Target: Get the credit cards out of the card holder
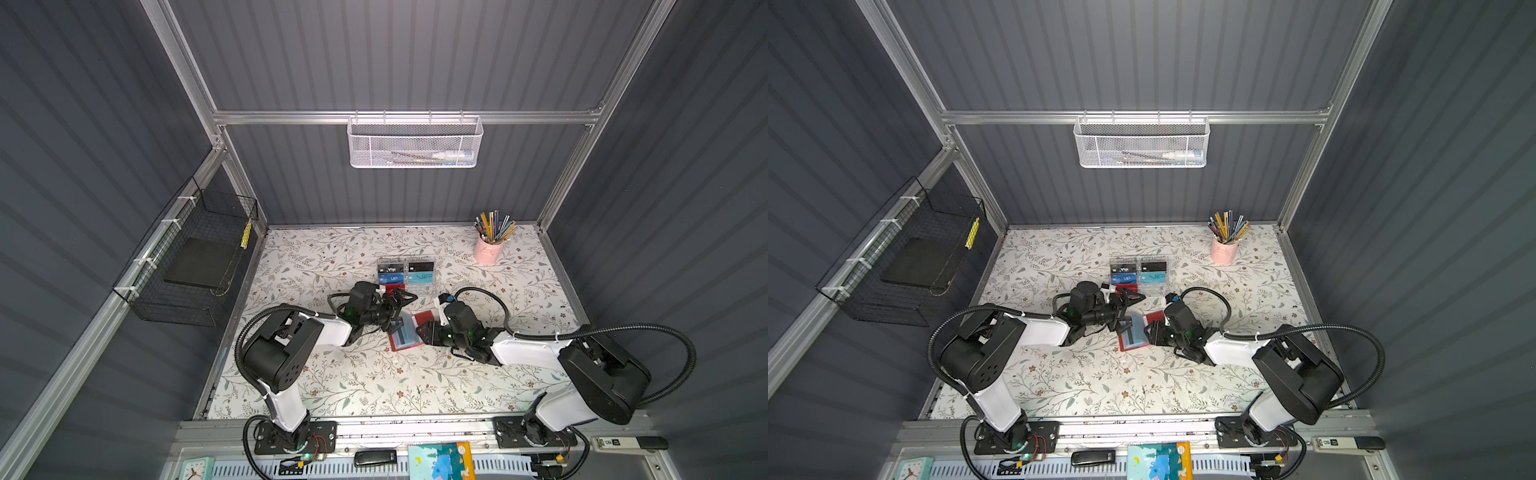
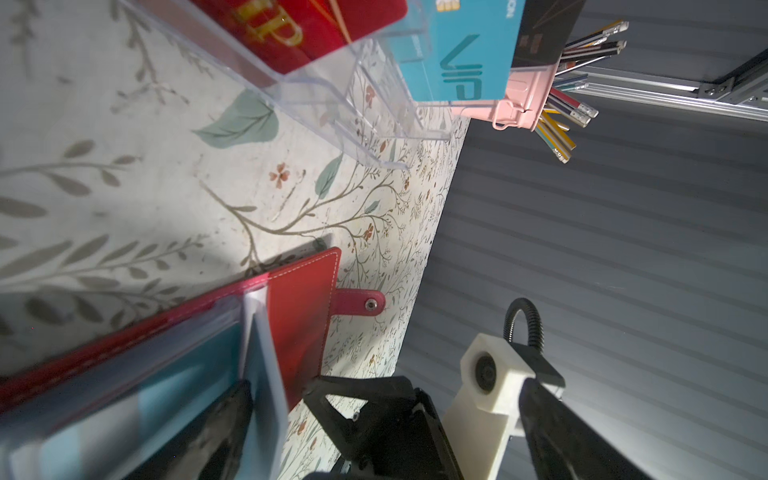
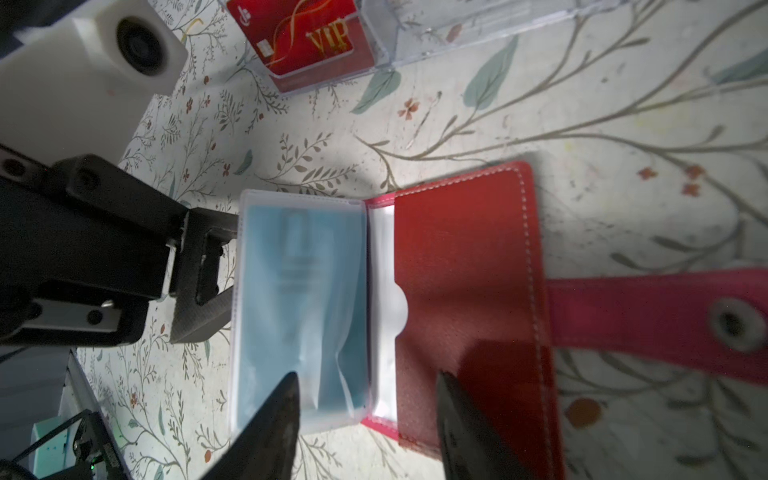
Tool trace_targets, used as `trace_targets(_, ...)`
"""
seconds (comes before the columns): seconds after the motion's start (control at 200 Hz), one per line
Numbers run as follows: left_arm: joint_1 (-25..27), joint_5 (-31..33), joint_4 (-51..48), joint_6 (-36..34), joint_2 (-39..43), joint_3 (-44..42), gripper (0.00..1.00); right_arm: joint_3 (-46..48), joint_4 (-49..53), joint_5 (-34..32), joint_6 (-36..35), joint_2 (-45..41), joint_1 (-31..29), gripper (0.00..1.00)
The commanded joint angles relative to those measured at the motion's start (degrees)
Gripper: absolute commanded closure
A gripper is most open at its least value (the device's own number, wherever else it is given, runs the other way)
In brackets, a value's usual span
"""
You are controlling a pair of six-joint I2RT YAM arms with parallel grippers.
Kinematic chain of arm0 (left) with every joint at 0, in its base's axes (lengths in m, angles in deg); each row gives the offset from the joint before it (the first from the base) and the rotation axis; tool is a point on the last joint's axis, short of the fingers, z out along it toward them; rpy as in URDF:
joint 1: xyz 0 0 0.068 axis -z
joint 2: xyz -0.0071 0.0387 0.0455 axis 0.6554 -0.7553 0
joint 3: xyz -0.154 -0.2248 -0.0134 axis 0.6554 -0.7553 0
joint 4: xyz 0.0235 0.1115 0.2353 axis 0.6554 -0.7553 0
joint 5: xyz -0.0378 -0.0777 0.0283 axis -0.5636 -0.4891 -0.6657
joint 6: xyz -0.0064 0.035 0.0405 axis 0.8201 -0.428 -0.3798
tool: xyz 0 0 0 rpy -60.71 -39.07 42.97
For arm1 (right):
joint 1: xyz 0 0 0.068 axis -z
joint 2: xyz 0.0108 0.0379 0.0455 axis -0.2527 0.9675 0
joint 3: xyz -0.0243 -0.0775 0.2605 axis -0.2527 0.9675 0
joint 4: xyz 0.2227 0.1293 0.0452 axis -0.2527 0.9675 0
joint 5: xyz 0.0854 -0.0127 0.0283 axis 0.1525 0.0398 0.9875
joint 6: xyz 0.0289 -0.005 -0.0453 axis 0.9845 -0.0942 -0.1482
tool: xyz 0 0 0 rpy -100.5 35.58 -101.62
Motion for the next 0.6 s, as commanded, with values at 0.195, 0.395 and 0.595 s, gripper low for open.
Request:
trace_targets(0.195,2.01,1.54,-3.5,-1.51,-0.87,4.37,0.0,1.59,5.27,-2.99,-1.85,-4.04,1.03,0.26)
trace_targets(0.395,3.33,1.82,-3.97,-1.57,-3.14,6.58,0.0,4.2,6.08,-3.1,-2.6,-7.53,1.71,0.2)
trace_targets(0.595,4.3,2.33,-2.77,-0.88,-4.77,6.58,0.0,5.91,6.78,-2.73,-2.7,-9.8,2.56,0.15)
